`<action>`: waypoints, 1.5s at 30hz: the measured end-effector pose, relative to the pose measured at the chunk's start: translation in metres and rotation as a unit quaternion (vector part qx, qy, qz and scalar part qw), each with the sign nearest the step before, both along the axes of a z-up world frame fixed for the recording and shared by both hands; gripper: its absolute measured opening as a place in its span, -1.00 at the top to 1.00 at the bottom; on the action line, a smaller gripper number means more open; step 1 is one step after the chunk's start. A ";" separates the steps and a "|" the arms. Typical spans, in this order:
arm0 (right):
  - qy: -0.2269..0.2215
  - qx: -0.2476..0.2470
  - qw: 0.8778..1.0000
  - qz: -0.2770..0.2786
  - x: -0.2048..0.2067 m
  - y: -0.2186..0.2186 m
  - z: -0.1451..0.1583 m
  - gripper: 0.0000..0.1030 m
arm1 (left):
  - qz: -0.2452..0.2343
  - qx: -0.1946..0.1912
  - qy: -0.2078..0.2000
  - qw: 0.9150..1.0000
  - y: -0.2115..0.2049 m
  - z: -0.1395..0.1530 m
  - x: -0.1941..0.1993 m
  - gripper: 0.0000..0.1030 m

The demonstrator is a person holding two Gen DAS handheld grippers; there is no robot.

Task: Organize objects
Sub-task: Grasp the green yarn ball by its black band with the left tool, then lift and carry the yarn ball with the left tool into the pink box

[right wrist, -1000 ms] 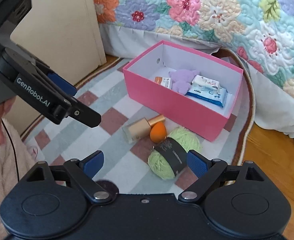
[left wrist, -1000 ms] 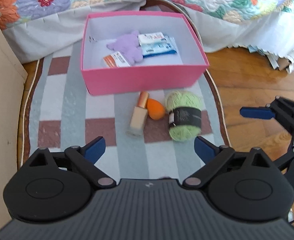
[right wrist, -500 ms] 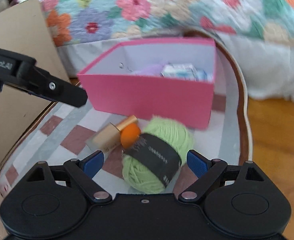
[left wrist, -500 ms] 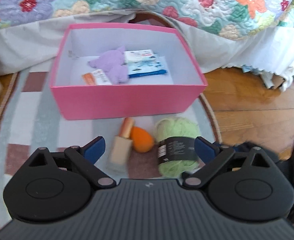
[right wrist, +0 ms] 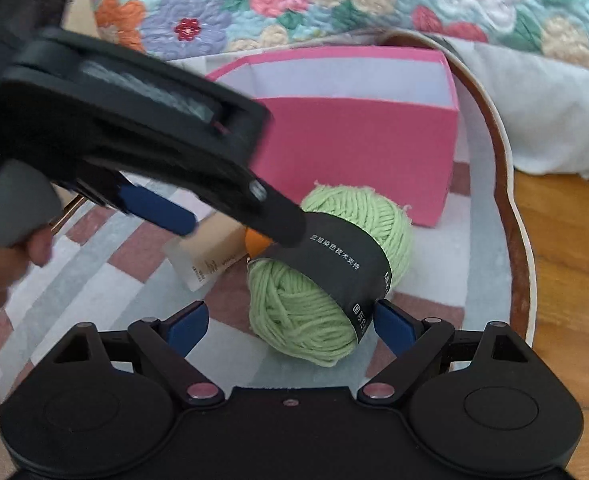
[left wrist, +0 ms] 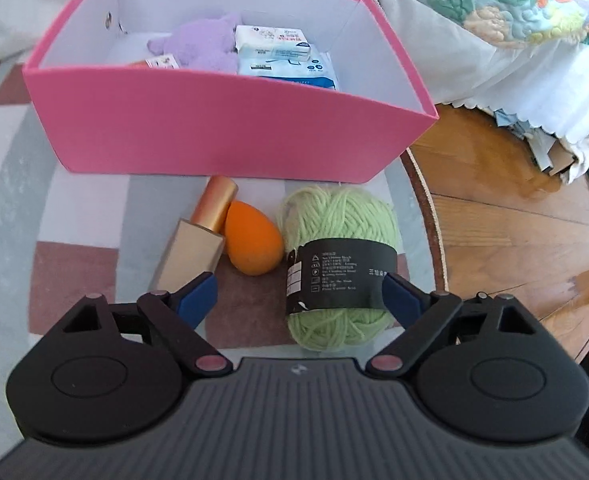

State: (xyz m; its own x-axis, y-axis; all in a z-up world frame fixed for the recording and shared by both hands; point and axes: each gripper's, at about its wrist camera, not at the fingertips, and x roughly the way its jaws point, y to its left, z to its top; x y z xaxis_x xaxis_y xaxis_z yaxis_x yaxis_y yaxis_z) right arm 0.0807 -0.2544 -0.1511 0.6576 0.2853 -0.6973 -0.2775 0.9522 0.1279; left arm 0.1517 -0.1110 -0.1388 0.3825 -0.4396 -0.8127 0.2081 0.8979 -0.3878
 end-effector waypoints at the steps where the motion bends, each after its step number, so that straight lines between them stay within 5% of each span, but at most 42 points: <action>1: -0.003 -0.005 1.000 -0.005 0.000 0.000 -0.001 -0.79 | 0.004 -0.011 -0.003 1.000 0.001 -0.003 -0.001 -0.71; 5: -0.027 -0.045 0.998 -0.025 0.002 0.002 -0.004 -0.77 | 0.001 -0.052 0.007 0.999 -0.003 -0.023 -0.008 -0.53; 8: -0.016 -0.066 0.997 -0.026 0.008 0.003 -0.012 -0.64 | 0.000 -0.099 0.016 0.995 -0.003 -0.031 -0.011 -0.19; 12: 0.005 -0.035 0.998 -0.044 0.012 -0.004 -0.017 -0.60 | -0.005 -0.102 0.009 0.995 -0.006 -0.033 -0.012 -0.03; 18: 0.014 -0.029 0.998 -0.055 0.010 -0.005 -0.020 -0.45 | -0.009 -0.102 -0.007 0.995 -0.010 -0.036 -0.018 0.03; 26: 0.002 -0.068 0.997 -0.036 0.004 0.006 -0.014 -0.30 | -0.006 -0.125 0.024 0.992 0.003 -0.037 -0.020 0.05; 31: 0.008 -0.062 0.998 -0.031 -0.001 0.013 -0.002 -0.23 | -0.022 -0.091 -0.006 0.996 -0.001 -0.019 -0.034 0.07; 45: 0.003 -0.098 0.994 0.046 -0.050 0.044 0.043 -0.23 | -0.026 -0.100 0.024 0.994 0.033 0.024 -0.078 0.08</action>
State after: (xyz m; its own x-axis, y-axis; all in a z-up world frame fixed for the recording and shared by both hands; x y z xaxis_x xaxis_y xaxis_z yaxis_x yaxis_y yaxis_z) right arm 0.0311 -0.2108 -0.1077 0.6304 0.2027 -0.7494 -0.3641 0.9297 -0.0548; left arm 0.0740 -0.0775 -0.1143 0.3173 -0.6126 -0.7239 0.2284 0.7902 -0.5686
